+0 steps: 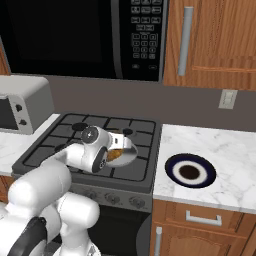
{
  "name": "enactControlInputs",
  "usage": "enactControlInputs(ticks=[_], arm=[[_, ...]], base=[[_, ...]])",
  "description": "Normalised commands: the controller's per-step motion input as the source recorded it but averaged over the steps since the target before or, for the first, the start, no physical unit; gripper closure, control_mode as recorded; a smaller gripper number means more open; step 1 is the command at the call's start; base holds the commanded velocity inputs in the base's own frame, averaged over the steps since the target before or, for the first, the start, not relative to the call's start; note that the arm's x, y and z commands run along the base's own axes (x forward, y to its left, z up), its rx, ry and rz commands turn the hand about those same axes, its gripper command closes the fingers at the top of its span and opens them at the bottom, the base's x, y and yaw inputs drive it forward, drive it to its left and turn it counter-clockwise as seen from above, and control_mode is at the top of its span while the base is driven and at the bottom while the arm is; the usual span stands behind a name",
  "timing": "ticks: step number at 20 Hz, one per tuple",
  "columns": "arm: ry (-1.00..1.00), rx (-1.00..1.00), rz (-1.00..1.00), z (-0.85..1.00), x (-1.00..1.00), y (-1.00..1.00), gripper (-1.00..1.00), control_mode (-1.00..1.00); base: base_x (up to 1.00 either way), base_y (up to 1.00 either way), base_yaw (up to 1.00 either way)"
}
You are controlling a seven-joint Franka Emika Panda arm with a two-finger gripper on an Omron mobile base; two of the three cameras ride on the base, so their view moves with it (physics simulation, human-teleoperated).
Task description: Pick the croissant and place it on the pan. Then turn on the stove to warm the croissant.
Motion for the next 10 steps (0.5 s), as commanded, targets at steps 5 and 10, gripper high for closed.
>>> enactControlInputs(ticks=[5,10], arm=[[-0.25,0.0,0.0,0.42,-0.59,0.0,-1.0,-1.0],[-0.23,0.0,0.0,0.31,-0.66,0.0,-1.0,-1.0]], base=[[0.0,0.0,0.0],[0.0,0.0,0.0]])
